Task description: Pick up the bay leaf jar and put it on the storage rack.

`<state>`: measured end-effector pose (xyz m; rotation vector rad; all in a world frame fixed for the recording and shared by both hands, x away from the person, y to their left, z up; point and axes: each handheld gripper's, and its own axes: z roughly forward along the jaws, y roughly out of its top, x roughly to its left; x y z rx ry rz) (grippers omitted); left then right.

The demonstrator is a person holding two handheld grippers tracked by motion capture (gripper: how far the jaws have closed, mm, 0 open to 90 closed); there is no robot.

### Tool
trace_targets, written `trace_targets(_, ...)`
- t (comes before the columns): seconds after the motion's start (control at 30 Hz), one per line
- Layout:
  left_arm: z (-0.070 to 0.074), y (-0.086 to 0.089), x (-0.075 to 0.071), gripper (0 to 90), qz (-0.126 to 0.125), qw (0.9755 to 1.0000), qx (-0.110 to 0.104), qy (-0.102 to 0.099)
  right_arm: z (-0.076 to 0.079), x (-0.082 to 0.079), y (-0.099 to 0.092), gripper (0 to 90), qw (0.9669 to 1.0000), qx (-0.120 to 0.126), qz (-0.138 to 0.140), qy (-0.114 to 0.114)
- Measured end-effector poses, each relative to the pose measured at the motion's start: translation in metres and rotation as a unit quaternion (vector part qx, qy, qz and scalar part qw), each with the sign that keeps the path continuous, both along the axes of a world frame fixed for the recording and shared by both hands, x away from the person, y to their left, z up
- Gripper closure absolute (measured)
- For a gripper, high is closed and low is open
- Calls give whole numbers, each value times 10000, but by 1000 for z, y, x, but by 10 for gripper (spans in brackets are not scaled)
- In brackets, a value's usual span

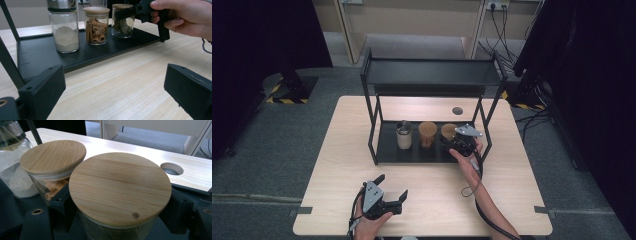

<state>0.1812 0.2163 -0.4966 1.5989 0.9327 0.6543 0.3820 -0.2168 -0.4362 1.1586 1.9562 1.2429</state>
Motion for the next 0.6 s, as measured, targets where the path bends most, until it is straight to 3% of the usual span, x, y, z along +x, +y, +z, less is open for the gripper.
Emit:
trace_targets(0.37, 0, 0, 0, 30, -9, 10000, -2, -9, -8, 5, 1, 247, 10000, -21, -1, 31)
trace_targets(0.5, 0, 0, -1, 30, -21, 10000, 4, -28, -5, 3, 2, 147, 9999, 32, -90, 101)
trace_targets(0.6, 0, 0, -1, 30, -15, 10000, 1, -16, -3, -3, 4, 105, 9999, -52, -99, -7)
